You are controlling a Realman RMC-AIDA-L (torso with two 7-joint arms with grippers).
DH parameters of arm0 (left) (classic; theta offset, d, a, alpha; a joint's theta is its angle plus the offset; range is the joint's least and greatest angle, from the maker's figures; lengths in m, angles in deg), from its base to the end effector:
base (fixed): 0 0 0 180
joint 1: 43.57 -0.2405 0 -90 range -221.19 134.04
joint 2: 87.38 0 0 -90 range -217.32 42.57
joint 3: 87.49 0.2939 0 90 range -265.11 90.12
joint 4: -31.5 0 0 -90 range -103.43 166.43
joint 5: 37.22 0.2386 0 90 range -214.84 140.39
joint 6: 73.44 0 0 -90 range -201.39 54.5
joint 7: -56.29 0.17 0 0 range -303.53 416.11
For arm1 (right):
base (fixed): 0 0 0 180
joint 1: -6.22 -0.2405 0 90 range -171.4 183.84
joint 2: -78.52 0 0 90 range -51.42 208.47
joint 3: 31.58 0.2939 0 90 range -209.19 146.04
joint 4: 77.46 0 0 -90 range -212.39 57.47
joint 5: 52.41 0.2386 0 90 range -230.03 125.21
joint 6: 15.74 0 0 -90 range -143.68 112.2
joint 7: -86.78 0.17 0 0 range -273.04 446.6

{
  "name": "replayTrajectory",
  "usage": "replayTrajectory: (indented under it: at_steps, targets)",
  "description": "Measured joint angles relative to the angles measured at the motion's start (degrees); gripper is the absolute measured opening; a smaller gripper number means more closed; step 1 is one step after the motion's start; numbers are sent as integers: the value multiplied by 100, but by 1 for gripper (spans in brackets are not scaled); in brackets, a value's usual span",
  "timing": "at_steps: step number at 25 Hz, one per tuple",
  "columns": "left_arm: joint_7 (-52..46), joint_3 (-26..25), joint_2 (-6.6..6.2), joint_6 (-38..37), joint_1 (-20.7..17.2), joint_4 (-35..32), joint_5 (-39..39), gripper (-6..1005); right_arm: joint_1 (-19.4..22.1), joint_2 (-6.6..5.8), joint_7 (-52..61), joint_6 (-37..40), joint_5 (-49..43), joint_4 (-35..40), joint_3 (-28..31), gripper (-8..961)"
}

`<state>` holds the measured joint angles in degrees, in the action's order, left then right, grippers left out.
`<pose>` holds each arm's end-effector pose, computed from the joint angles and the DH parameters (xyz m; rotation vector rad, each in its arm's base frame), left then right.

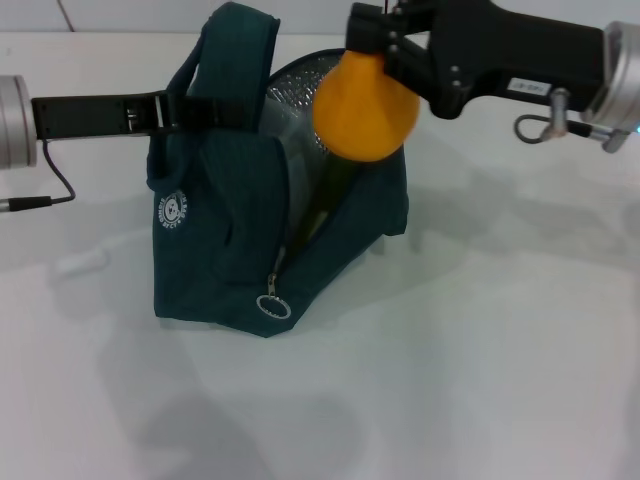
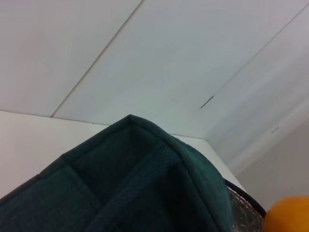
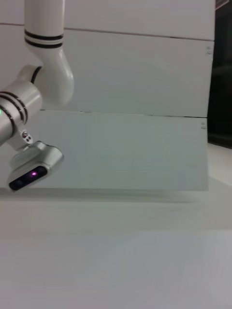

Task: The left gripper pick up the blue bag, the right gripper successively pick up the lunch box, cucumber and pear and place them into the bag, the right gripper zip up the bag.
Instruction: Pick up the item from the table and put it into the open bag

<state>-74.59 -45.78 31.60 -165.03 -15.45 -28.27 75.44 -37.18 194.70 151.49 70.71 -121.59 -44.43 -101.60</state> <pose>-0.2624 0.4005 0.0328 -2.4412 -1.4107 -0.7890 0.1215 0.4305 -0.0434 -2.6807 -0.0682 1.2659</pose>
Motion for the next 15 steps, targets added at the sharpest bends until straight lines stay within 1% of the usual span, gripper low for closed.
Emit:
replayTrajectory:
  at_steps: [4,11,15]
  targets:
    - [1,4,4,0,12,0,0,39,-124,2,-193,-310,328,-112,-418,47]
    - [1,14,3,0,32,0,0,39,-160,2,-470,-788,778,-115,-1129,49]
    - [1,12,2,0,31,0,0,39,-156,2,-481,-1001,861,-127,-1352,50]
